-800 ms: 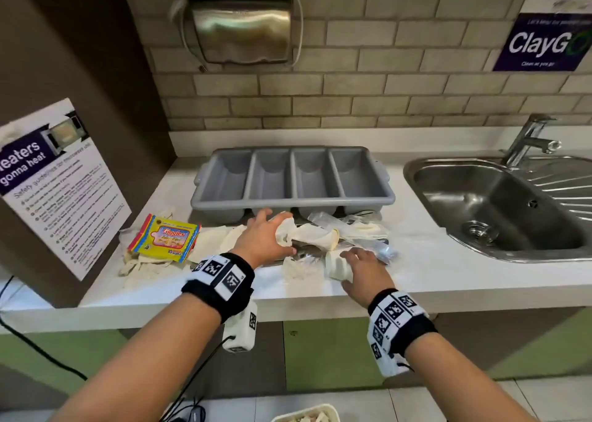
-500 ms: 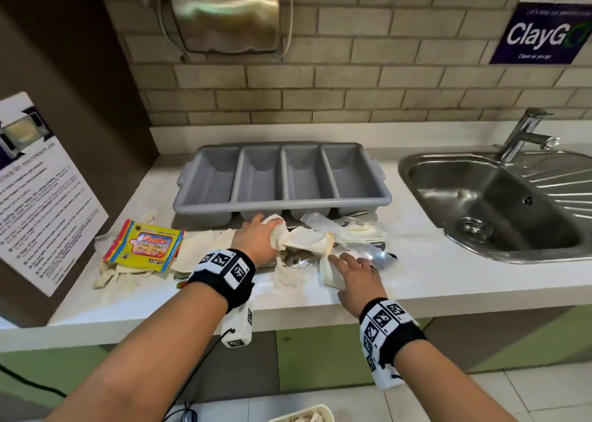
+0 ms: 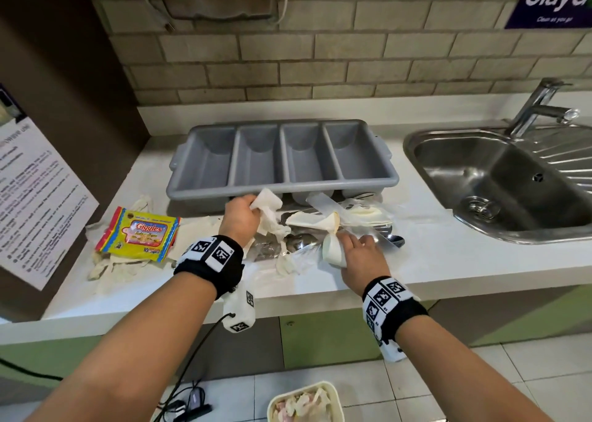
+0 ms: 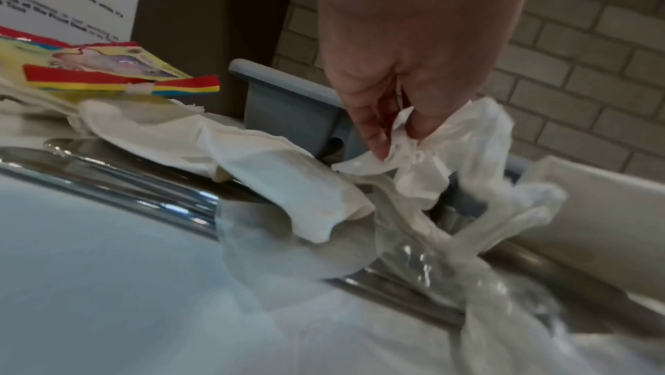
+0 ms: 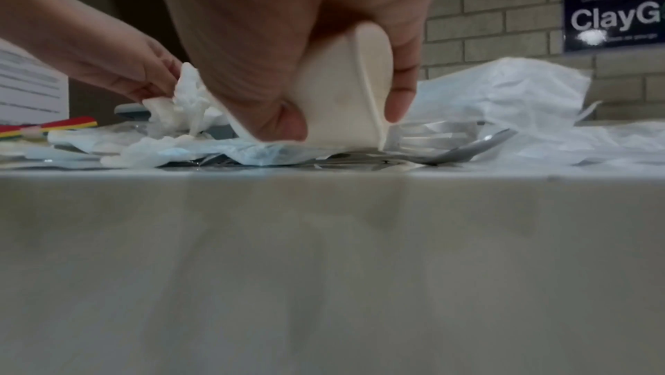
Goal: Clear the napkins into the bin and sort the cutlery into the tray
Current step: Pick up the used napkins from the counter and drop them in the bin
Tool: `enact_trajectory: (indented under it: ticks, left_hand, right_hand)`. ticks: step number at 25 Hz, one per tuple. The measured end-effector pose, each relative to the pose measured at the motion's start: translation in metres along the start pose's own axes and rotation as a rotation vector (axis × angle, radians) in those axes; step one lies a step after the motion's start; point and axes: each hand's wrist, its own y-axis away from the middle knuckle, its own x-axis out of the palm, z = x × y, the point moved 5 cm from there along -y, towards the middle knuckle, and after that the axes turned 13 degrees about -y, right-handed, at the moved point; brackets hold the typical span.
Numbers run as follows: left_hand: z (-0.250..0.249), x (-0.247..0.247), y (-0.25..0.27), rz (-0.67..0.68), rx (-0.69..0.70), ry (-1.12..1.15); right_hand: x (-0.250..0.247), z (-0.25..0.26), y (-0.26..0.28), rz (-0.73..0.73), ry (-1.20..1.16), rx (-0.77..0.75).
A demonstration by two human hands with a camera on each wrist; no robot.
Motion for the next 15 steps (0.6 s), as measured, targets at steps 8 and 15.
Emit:
enact_trajectory:
  ticks: [8, 15]
  left_hand:
    - [0.007, -0.048, 0.018, -0.165, -0.14, 0.097]
    - [-0.002, -0.064, 0.057, -0.131, -0.246, 0.515]
  right_hand:
    - [-0.027, 0.001, 0.03, -0.322, -0.051, -0.199]
    - [-0.047, 0.01, 0.087, -0.505, -0.397, -0.232]
